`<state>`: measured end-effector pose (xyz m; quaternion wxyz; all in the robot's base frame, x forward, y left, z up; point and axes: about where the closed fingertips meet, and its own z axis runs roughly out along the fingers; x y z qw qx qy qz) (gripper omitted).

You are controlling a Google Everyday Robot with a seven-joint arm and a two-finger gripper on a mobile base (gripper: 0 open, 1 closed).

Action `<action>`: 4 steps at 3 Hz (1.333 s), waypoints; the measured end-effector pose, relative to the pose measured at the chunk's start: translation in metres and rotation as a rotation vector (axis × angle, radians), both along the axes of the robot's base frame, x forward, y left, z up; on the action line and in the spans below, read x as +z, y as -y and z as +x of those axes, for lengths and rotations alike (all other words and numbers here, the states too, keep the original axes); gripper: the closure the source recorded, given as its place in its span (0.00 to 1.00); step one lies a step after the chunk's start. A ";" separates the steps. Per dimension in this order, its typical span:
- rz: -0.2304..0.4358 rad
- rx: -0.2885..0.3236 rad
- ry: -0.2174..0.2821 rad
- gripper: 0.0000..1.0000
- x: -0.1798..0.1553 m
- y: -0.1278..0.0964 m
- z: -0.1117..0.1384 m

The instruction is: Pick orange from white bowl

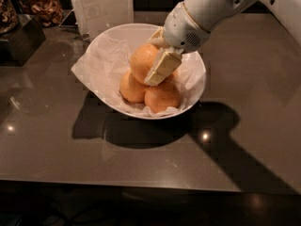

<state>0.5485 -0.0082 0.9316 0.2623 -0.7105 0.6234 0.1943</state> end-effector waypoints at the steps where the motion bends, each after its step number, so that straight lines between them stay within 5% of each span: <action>1: 0.071 0.082 -0.014 1.00 0.028 -0.017 -0.008; 2: 0.099 0.199 0.000 1.00 0.080 -0.041 -0.039; 3: 0.114 0.242 0.089 1.00 0.133 -0.053 -0.084; 4: 0.114 0.241 0.089 1.00 0.133 -0.053 -0.084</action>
Offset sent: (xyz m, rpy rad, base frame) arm -0.0885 0.0619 0.1536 0.1150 -0.0226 0.3542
